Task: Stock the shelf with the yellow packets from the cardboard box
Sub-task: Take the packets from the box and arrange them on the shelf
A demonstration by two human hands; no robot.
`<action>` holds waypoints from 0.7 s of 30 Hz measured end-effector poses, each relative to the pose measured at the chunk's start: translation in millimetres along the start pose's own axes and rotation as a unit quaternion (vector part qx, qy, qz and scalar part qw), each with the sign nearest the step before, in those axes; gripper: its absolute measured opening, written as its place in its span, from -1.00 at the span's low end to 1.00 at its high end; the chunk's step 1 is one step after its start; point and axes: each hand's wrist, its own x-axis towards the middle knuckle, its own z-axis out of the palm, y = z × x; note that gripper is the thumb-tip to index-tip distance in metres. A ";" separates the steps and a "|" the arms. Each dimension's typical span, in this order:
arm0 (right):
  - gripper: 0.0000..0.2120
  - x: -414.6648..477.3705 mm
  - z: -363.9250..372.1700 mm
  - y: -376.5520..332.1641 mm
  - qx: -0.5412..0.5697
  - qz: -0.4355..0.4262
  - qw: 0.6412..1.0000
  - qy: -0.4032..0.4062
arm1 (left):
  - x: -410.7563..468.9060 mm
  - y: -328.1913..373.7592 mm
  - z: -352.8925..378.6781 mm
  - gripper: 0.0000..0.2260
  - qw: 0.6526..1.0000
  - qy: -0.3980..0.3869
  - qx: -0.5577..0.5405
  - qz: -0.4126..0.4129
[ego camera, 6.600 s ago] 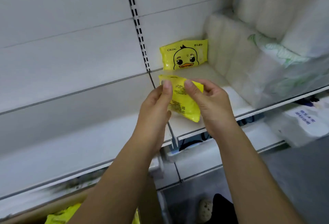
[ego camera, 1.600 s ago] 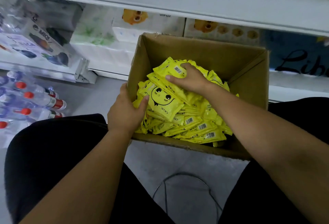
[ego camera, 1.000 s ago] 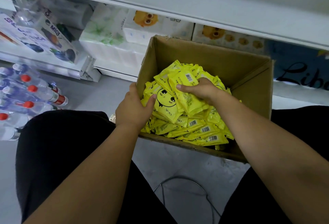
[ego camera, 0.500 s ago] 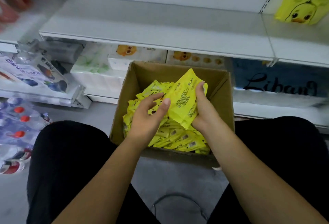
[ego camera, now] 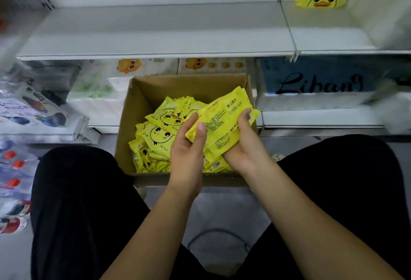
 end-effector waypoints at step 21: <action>-0.67 -3.7 -14.6 -33.4 -0.404 -0.185 0.891 0.093 | 5.1 20.1 -23.8 -0.69 0.990 0.085 0.079 0.075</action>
